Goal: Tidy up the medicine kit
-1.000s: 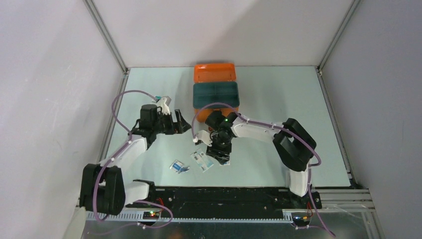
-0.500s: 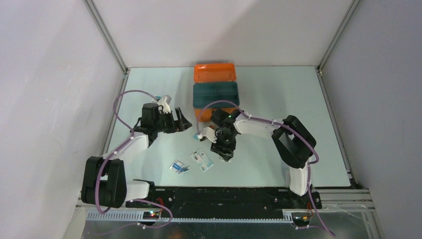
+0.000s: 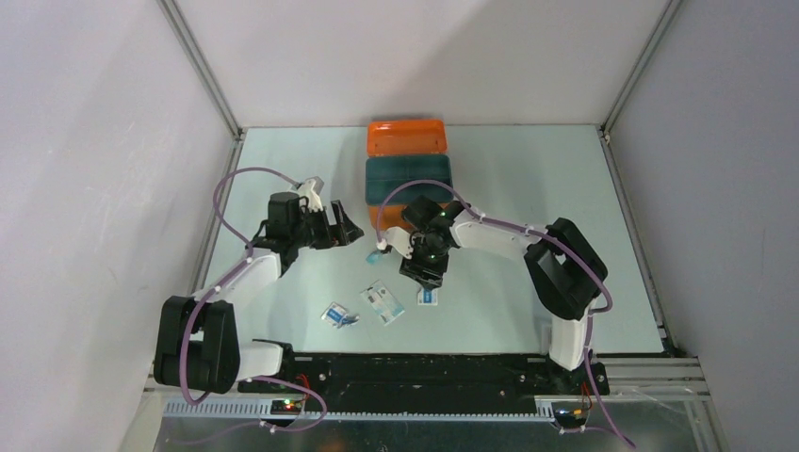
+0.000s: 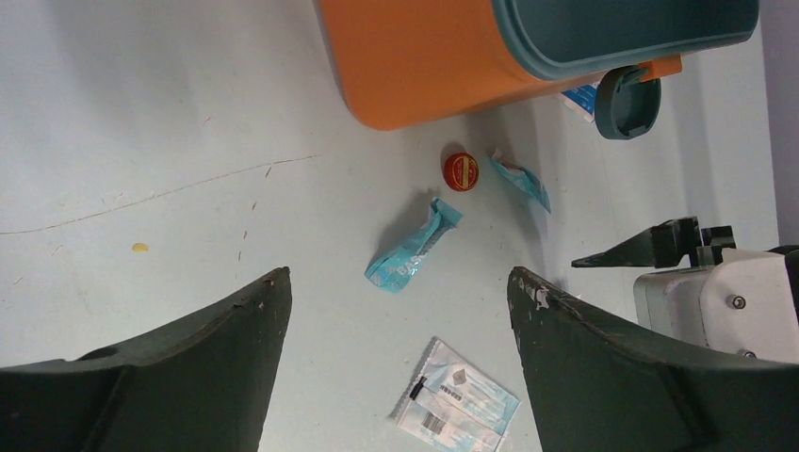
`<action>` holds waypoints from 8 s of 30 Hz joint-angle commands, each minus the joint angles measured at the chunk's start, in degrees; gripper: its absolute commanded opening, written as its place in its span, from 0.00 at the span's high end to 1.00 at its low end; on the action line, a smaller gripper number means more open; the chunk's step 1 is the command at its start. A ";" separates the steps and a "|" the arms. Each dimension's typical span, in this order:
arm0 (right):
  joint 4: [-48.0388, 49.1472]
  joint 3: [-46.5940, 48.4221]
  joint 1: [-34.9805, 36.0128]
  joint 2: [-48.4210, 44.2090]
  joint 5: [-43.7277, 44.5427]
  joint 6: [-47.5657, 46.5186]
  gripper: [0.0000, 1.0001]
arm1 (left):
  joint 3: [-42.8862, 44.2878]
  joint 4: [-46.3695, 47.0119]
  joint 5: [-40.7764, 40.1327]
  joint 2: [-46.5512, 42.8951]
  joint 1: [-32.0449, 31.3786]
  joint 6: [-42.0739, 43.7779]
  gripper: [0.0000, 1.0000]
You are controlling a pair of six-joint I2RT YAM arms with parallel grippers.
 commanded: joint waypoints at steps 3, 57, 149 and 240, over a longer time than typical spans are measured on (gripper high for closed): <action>1.30 0.26 -1.63 0.08 -1.78 -0.74 0.41 | 2.82 1.68 0.96 0.87 0.49 -0.33 0.11; 4.20 32.27 -25.93 -5.22 -24.82 21.13 1.00 | 7.54 -3.54 2.96 1.43 0.61 6.26 0.16; 29.92 4.57 -5.57 -9.07 20.29 1.36 1.00 | 9.15 -6.18 1.63 -1.85 1.43 8.97 0.11; 7.24 1.30 -19.96 6.78 -6.07 -17.55 0.63 | 9.73 -5.49 4.28 1.38 1.37 7.70 0.12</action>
